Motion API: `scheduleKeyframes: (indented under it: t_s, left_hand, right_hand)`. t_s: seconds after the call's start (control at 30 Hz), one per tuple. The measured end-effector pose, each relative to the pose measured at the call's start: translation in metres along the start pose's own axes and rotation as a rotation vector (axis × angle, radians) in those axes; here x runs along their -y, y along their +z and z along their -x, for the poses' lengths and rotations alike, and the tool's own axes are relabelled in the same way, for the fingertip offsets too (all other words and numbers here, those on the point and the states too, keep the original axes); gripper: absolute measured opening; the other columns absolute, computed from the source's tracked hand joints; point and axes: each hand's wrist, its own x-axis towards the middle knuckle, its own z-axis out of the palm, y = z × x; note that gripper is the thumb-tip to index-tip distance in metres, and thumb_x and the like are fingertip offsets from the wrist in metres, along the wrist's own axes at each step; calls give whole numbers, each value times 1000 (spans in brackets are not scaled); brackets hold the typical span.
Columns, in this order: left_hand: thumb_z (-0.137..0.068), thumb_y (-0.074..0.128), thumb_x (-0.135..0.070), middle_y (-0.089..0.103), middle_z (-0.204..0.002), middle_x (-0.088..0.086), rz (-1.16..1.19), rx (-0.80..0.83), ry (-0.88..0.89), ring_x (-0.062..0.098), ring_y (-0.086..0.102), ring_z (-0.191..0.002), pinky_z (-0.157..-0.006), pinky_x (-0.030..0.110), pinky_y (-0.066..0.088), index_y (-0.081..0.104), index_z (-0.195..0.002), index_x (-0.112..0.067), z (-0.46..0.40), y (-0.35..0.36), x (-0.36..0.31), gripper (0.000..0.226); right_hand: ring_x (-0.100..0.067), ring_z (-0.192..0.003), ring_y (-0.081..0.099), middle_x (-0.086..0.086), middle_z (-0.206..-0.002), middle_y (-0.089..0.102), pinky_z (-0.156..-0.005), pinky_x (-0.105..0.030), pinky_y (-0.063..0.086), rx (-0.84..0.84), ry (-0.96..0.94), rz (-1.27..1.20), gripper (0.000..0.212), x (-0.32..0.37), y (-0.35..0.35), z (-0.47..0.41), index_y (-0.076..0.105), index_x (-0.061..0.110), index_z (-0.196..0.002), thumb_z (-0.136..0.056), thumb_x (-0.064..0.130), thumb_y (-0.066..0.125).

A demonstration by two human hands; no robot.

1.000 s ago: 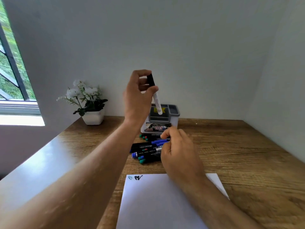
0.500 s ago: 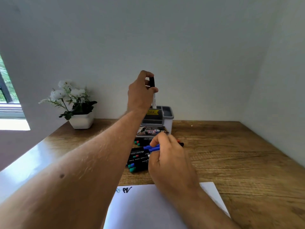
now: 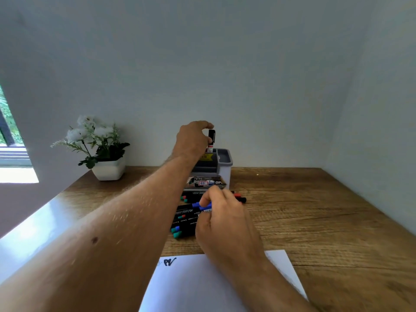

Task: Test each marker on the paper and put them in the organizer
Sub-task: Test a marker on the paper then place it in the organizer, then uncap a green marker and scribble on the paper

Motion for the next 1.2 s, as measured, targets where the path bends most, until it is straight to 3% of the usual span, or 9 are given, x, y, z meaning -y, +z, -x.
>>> scheduleKeyframes:
  t_s: [0.1, 0.3, 0.47, 0.63, 0.77, 0.93, 1.0, 1.13, 1.2]
  left_hand:
    - [-98, 59, -3, 73, -118, 9, 18, -16, 14, 17, 69, -100, -85, 24, 53, 55, -142, -29, 3, -5, 0, 52]
    - [-99, 52, -2, 74, -86, -5, 188, -184, -18, 8, 71, -82, -79, 29, 61, 62, -131, -23, 28, -22, -4, 40]
    - [-96, 61, -5, 76, -78, -5, 417, -266, -51, 5, 74, -74, -71, 26, 62, 66, -115, -27, 71, -43, -9, 29]
    - [-92, 73, -13, 78, -81, -6, 547, -205, -174, 7, 76, -77, -73, 27, 63, 69, -100, -29, 119, -52, 8, 18]
    - [-90, 75, -13, 79, -85, -4, 582, -159, -230, 9, 76, -82, -76, 29, 63, 72, -100, -24, 139, -49, 26, 15]
    - [-90, 75, -14, 78, -83, -7, 516, -141, -256, 6, 75, -80, -77, 32, 63, 70, -95, -27, 141, -38, 33, 15]
    - [-90, 75, -15, 78, -82, -9, 480, -120, -247, 4, 75, -80, -77, 30, 63, 69, -93, -31, 140, -33, 33, 17]
    - [-89, 75, -17, 78, -84, -11, 483, -104, -220, 3, 75, -81, -76, 27, 63, 69, -92, -34, 140, -30, 32, 18]
    - [-89, 75, -17, 78, -85, -10, 519, -121, -215, 4, 75, -82, -75, 27, 62, 70, -93, -31, 139, -31, 32, 16]
  right_hand:
    - [-9, -86, 57, 13, -102, 49, -63, -24, 56, 5, 16, -3, 18, 0, -2, 0, 46, 34, -95, -82, 25, 38]
    - [-7, -88, 54, 14, -102, 48, -54, -12, 38, 15, 66, 45, 17, -1, -7, 0, 47, 36, -94, -81, 25, 44]
    - [-15, -83, 54, 6, -116, 53, -60, -26, 40, 45, 119, 270, 30, -1, -16, -1, 61, 30, -108, -79, 25, 56]
    - [-20, -89, 60, 1, -121, 51, -62, -28, 37, 112, 101, 388, 38, 5, -18, 3, 63, 33, -122, -85, 27, 64]
    - [-21, -90, 61, 3, -117, 51, -69, -31, 48, 151, 53, 357, 40, 7, -18, 5, 65, 39, -121, -84, 25, 65]
    - [-16, -77, 43, 6, -100, 42, -67, -31, 43, 222, 16, 380, 39, 5, -18, 6, 65, 41, -120, -86, 23, 60]
    - [-17, -79, 45, 6, -98, 39, -69, -31, 44, 239, 1, 392, 38, 6, -20, 6, 65, 41, -122, -89, 23, 57]
    - [-22, -103, 55, 2, -118, 50, -87, -37, 50, 348, -18, 450, 35, 10, -25, 1, 60, 43, -128, -97, 29, 55]
    - [-20, -108, 55, 2, -124, 52, -87, -29, 50, 411, -21, 432, 33, 10, -26, -3, 60, 38, -129, -98, 27, 54]
